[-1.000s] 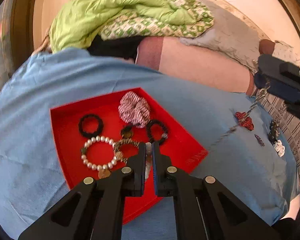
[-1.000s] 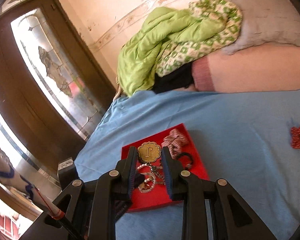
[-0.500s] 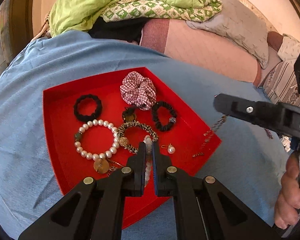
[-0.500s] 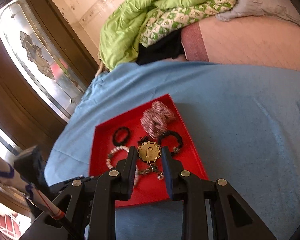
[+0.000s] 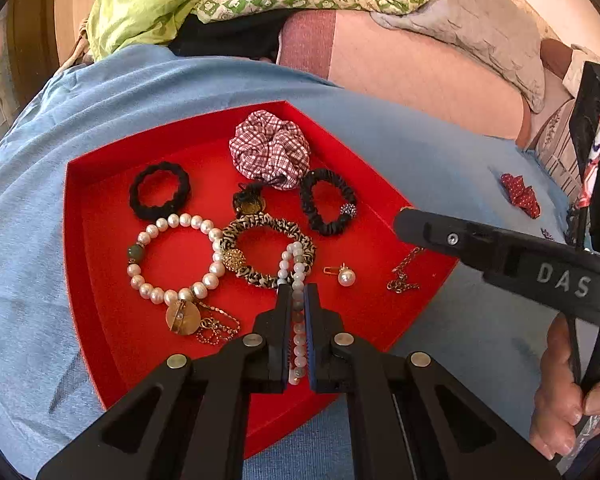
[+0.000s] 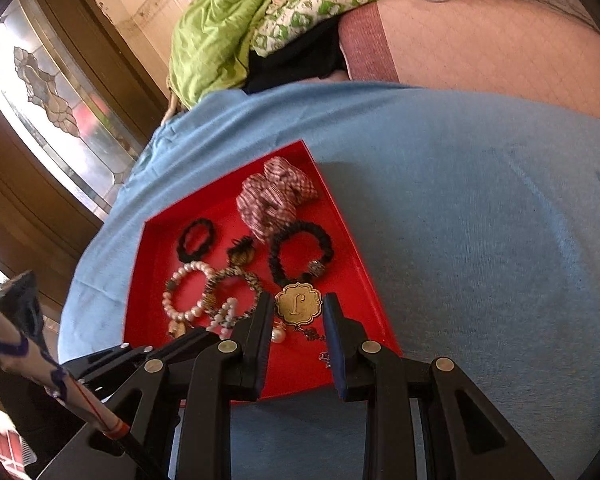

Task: Organize jewelry
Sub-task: 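Carry the pearl necklace into the red tray with both grippers, then open both grippers to release the necklace in the tray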

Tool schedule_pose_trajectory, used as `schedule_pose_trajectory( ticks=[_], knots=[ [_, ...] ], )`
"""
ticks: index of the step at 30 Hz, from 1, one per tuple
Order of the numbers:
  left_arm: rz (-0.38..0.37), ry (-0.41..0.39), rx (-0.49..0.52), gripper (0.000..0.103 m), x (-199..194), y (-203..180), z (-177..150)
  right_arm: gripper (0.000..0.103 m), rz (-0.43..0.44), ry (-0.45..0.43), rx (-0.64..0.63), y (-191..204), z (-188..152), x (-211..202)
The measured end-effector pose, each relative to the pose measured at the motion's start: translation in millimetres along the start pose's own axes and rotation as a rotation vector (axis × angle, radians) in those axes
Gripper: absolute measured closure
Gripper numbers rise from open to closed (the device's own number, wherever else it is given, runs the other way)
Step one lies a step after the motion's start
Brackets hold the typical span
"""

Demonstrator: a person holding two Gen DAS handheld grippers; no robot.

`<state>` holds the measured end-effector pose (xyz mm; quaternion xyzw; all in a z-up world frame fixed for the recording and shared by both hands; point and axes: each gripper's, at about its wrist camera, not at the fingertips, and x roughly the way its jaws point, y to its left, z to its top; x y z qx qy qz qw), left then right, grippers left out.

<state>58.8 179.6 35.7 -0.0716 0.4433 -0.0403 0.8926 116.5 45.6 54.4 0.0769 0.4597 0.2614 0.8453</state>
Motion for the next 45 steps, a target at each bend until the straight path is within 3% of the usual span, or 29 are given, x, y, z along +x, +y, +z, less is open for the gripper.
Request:
schedule_pose_trajectory(
  ticks=[17, 45],
  knots=[
    [0.031, 0.042, 0.017, 0.097, 17.4, -1.6, -0.9, 0.076, -0.064, 0.04, -0.012, -10.1, -6.5, 19.7],
    [0.073, 0.029, 0.037, 0.097, 11.4, -0.5, -1.9, 0.075, -0.126, 0.032, -0.096, 2.7, -9.5, 23.1]
  ],
)
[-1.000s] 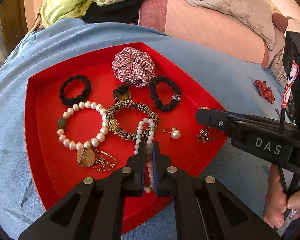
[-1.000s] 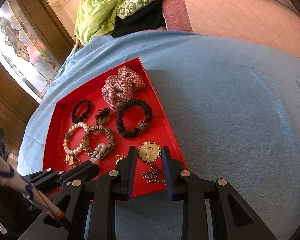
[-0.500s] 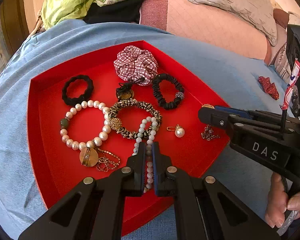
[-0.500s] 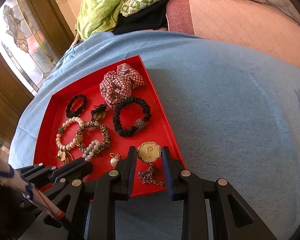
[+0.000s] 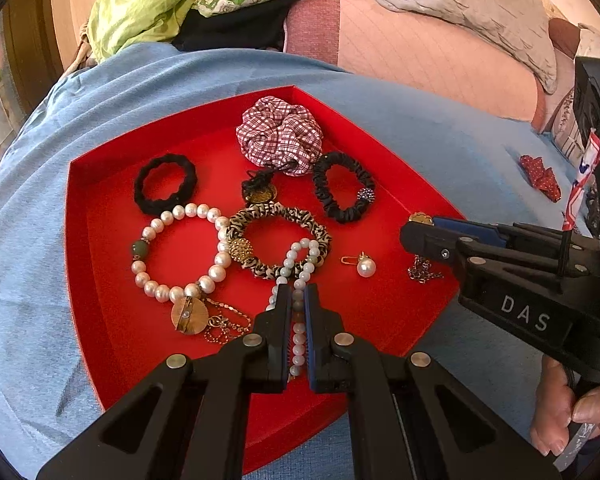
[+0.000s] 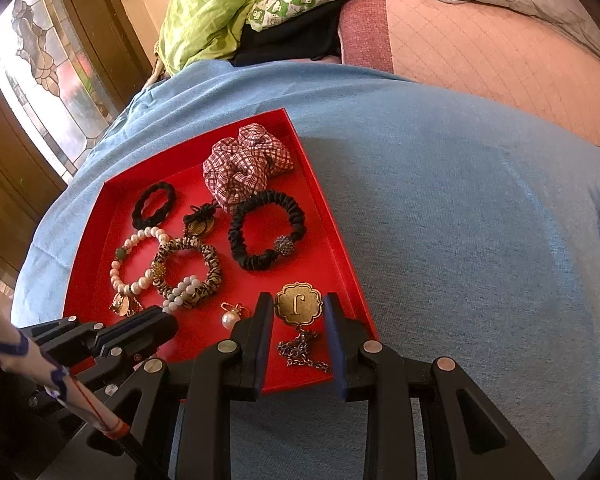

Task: Organize jewelry
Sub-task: 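Open both grippers to release the necklace in the tray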

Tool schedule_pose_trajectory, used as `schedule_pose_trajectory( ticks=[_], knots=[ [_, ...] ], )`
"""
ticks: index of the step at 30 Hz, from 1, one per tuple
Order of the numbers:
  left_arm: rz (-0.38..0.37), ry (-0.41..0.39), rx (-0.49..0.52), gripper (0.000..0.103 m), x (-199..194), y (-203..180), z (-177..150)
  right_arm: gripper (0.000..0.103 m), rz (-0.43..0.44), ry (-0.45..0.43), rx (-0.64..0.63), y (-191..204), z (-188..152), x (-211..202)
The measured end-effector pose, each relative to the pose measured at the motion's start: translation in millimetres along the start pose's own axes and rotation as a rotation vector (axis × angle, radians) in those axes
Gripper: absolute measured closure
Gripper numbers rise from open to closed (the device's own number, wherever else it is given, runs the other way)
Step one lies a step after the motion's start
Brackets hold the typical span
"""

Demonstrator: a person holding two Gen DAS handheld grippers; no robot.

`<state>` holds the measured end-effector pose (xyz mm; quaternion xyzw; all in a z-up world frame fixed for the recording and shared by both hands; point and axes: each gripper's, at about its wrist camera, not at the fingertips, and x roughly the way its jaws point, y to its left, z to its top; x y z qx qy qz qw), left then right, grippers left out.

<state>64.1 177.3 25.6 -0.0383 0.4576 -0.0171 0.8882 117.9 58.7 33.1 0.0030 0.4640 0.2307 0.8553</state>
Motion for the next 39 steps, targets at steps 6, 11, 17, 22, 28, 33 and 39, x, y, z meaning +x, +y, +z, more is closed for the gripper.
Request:
schedule_pose_trajectory(
  ticks=[6, 11, 17, 22, 28, 33, 39],
  knots=[
    [0.009, 0.003, -0.005, 0.097, 0.0, 2.9, -0.1, 0.074, -0.002, 0.001, -0.014, 1.5, -0.4, 0.2],
    [0.014, 0.008, -0.005, 0.097, 1.1, 2.9, 0.0, 0.074, -0.002, 0.004, -0.016, 2.1, -0.1, 0.0],
    [0.023, 0.0, -0.008, 0.078, -0.6, 3.5, 1.0, 0.072, 0.002, 0.007, -0.017, 4.3, -0.4, -0.4],
    [0.023, -0.006, -0.017, 0.072, -2.8, 5.4, 0.8, 0.072, 0.006, 0.011, -0.011, 4.5, 0.3, -1.2],
    [0.041, -0.025, -0.034, 0.054, -7.3, 8.1, 1.7, 0.067, 0.01, 0.012, -0.002, 4.6, -0.2, -5.3],
    [0.054, -0.031, -0.045, 0.051, -10.2, 10.2, 1.5, 0.067, 0.017, -0.011, 0.012, 1.5, 2.5, -15.2],
    [0.094, -0.059, -0.072, 0.037, -16.6, 13.2, 3.3, 0.066, 0.008, -0.041, 0.026, -3.5, 4.9, -29.0]
  ],
)
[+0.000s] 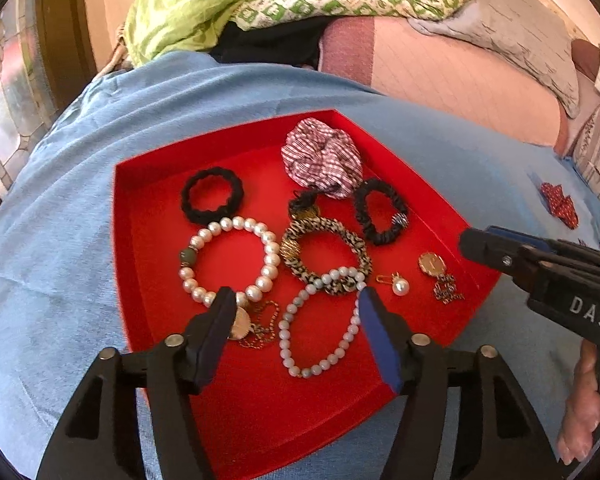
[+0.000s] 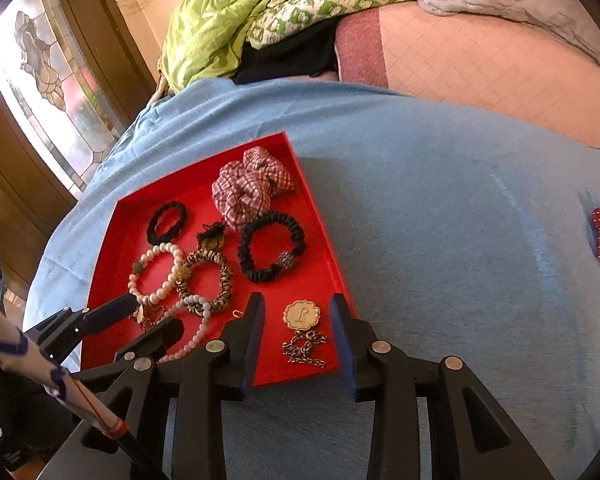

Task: Organize jewelry

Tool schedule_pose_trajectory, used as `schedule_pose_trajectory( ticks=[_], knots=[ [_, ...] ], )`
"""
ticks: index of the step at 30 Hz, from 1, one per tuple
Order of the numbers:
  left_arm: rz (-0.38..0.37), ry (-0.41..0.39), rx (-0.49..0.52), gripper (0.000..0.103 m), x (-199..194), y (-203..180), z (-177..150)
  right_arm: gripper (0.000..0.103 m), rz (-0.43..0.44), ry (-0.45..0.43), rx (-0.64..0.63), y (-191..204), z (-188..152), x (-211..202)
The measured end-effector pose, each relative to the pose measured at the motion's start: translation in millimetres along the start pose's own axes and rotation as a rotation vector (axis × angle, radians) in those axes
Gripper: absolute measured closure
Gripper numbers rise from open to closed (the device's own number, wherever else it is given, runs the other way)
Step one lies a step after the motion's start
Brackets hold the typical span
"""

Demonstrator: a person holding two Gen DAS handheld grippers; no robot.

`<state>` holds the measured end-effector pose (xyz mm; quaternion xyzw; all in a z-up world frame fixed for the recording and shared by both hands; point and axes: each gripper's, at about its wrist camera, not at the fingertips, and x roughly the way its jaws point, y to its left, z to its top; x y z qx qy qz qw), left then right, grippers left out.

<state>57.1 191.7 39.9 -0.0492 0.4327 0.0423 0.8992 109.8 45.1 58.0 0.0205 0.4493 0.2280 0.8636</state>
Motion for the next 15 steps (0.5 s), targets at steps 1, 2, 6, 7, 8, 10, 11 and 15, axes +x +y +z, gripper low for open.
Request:
schedule_pose_trajectory(
  ticks=[1, 2, 6, 7, 8, 10, 11, 15],
  knots=[
    [0.007, -0.008, -0.01, 0.035, -1.6, 1.1, 0.9, 0.066, -0.007, -0.003, 0.0, -0.7, 0.1, -1.7],
    [0.014, -0.018, -0.024, 0.033, -3.6, 2.3, 1.9, 0.064, -0.017, -0.007, -0.001, -1.0, -0.2, -3.7],
    [0.051, -0.071, -0.073, 0.019, -14.1, 6.2, 3.6, 0.044, -0.091, -0.043, -0.037, 3.1, -3.9, -17.9],
    [0.066, -0.084, -0.082, 0.017, -16.6, 6.5, 3.4, 0.039, -0.117, -0.057, -0.05, 5.9, -6.3, -23.8],
    [0.084, -0.1, -0.092, 0.017, -19.6, 6.3, 3.1, 0.03, -0.132, -0.066, -0.059, 6.8, -7.5, -27.7],
    [0.117, -0.12, -0.11, 0.015, -24.4, 6.5, 1.9, 0.023, -0.191, -0.102, -0.088, 12.0, -12.6, -40.4],
    [0.133, -0.125, -0.119, 0.014, -26.8, 6.5, 1.3, 0.02, -0.225, -0.118, -0.102, 14.3, -14.8, -46.1],
    [0.166, -0.17, -0.154, 0.012, -41.7, 7.5, -6.2, 0.01, -0.335, -0.169, -0.149, 19.2, -30.0, -70.6]
  ],
)
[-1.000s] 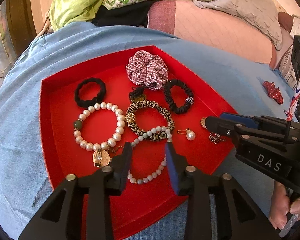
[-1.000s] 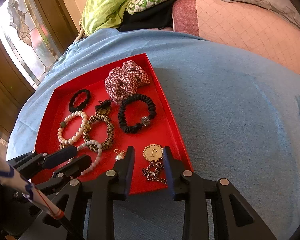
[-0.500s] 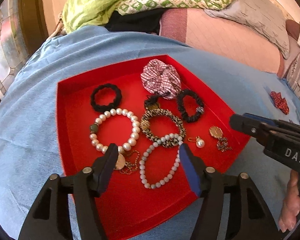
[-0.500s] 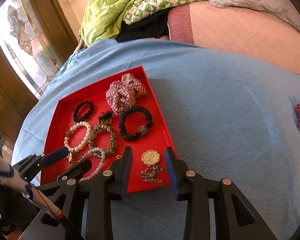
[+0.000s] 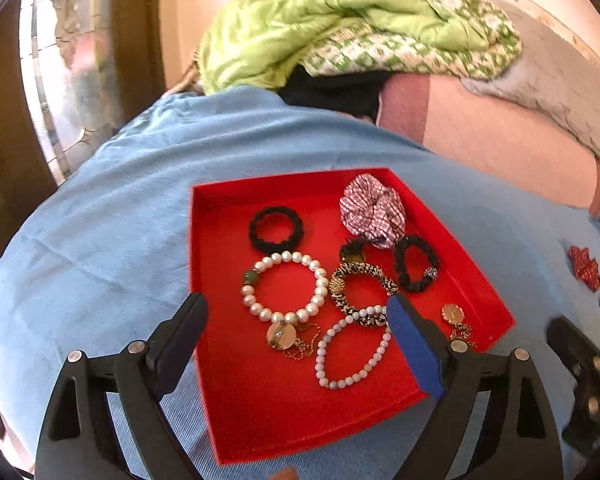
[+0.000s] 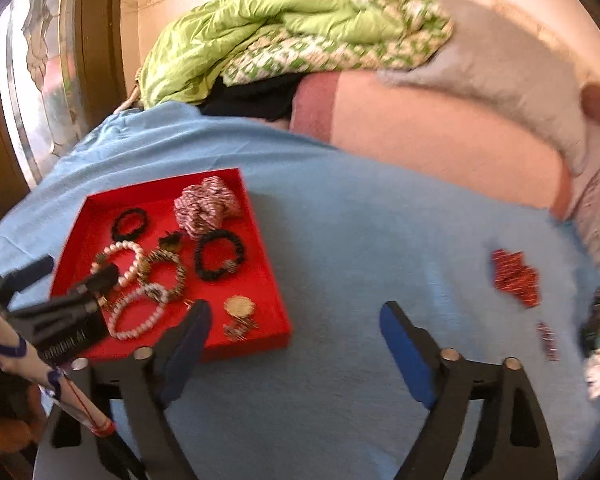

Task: Organize jewelry

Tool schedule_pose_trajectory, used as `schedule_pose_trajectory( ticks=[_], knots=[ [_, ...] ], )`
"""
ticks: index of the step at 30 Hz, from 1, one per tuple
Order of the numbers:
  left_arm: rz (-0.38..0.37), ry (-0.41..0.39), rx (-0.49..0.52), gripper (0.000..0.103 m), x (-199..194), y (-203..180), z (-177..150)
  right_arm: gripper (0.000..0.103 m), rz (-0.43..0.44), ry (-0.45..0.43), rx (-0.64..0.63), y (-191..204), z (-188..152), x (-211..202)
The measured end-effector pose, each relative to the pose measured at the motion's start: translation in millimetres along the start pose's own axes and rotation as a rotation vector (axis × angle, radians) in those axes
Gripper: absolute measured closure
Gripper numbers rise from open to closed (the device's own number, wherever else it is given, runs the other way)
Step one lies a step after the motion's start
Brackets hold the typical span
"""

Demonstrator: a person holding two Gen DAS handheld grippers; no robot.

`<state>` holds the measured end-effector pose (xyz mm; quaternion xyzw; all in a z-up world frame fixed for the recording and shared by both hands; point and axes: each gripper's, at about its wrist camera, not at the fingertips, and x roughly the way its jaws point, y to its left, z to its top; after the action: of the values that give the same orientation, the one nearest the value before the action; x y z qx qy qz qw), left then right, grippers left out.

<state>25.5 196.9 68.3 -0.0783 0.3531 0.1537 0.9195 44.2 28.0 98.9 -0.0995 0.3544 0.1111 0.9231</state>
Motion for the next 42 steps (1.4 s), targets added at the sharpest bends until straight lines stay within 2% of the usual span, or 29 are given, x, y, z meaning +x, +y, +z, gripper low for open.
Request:
schedule_pose_trajectory(
  ticks=[2, 4, 9, 14, 19, 24, 30, 34, 38, 42],
  knots=[
    [0.025, -0.017, -0.01, 0.007, -5.6, 2.6, -1.5, 0.008, -0.045, -0.02, -0.025, -1.5, -6.5, -9.6],
    [0.037, -0.009, -0.029, 0.007, -7.6, 6.9, -2.3, 0.007, -0.088, -0.025, -0.051, -3.5, -11.8, -15.8],
    [0.06, 0.011, -0.063, 0.007, -15.6, 16.0, -9.1, 0.007, -0.109, -0.019, -0.062, -2.9, -13.3, -20.5],
    [0.109, -0.021, -0.068, 0.007, -40.8, 20.1, -14.0, 0.007, -0.146, -0.049, -0.103, 9.2, -7.9, -32.3],
    [0.215, -0.024, -0.052, 0.007, -70.8, 14.1, -25.0, 0.007, -0.159, -0.084, -0.096, 7.9, -9.6, -56.8],
    [0.232, -0.078, -0.011, 0.007, -113.9, 4.7, -49.2, 0.007, -0.171, -0.127, -0.072, -1.4, -30.7, -90.7],
    [0.165, -0.097, 0.021, 0.007, -155.8, 2.5, -95.0, 0.005, -0.173, -0.173, -0.057, -9.0, -72.8, -134.0],
    [0.15, -0.124, 0.004, 0.007, -170.4, 4.7, -105.4, 0.005, -0.171, -0.171, -0.069, -8.9, -101.9, -149.4],
    [0.131, -0.11, -0.031, 0.007, -175.5, 7.4, -114.0, 0.005, -0.152, -0.161, -0.082, -7.0, -119.8, -158.8],
    [0.127, -0.128, -0.002, 0.007, -181.8, -0.7, -119.3, 0.005, -0.148, -0.164, -0.11, -3.7, -133.2, -163.4]
  ],
)
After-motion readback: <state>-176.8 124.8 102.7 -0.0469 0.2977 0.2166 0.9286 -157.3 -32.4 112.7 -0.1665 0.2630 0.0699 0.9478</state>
